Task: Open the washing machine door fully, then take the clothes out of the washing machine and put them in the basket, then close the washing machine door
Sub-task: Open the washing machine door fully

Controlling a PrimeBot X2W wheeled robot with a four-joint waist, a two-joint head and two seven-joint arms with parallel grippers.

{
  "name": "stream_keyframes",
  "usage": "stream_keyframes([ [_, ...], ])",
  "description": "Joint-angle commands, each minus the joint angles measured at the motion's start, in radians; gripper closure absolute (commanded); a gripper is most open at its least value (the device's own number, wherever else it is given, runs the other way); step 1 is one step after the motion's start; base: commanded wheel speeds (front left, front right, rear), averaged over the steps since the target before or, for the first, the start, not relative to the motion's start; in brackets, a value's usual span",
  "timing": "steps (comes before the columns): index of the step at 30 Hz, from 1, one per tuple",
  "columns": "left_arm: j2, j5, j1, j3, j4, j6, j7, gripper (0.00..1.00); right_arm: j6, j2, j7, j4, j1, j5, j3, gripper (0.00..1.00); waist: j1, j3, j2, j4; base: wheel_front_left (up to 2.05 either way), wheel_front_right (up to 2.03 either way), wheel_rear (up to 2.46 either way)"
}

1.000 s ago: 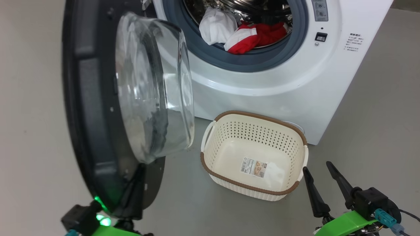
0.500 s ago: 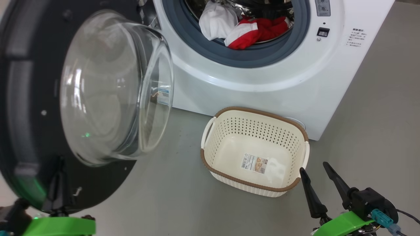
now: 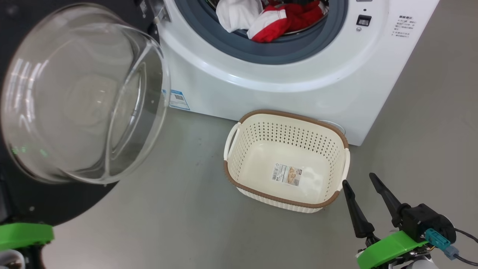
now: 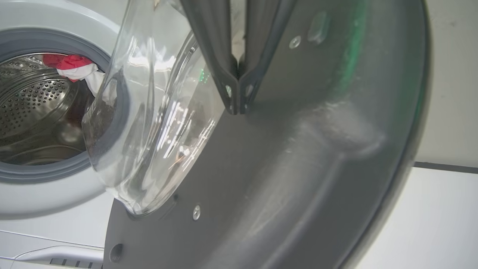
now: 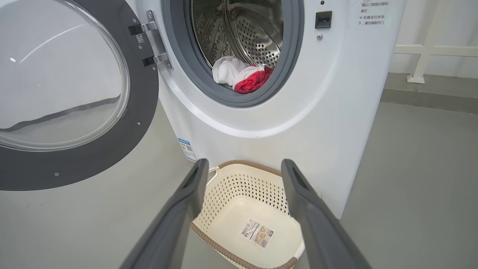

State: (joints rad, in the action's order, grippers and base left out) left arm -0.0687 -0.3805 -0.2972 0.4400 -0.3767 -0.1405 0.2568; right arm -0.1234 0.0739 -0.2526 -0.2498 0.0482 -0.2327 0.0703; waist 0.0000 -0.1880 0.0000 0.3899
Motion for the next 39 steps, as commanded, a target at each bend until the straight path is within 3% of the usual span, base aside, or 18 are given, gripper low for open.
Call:
stream_keyframes([
  [1,-0.055,0.003,-0.033,0.05,0.015,0.01,0.005,1.0,-0.007,0.008,-0.009,0.027,0.031,0.012,0.02,0.0,0.0,-0.01,0.0,-0.006,0.0,0.0,0.0],
  [8,-0.092,0.024,-0.09,0.126,-0.052,0.01,0.005,1.0,-0.007,0.01,-0.009,0.029,0.046,0.02,0.018,0.0,0.0,-0.039,0.0,-0.018,0.0,0.0,0.0],
  [16,-0.134,0.026,-0.126,0.15,-0.113,0.01,0.005,1.0,-0.007,0.009,-0.009,0.033,0.055,0.02,0.019,0.0,0.0,-0.05,0.0,-0.025,0.0,0.0,0.0],
  [39,-0.087,0.008,-0.007,0.043,-0.056,0.01,0.005,1.0,-0.007,0.003,-0.009,0.025,0.044,-0.005,0.029,0.0,0.0,0.024,0.0,-0.021,0.0,0.0,0.0],
])
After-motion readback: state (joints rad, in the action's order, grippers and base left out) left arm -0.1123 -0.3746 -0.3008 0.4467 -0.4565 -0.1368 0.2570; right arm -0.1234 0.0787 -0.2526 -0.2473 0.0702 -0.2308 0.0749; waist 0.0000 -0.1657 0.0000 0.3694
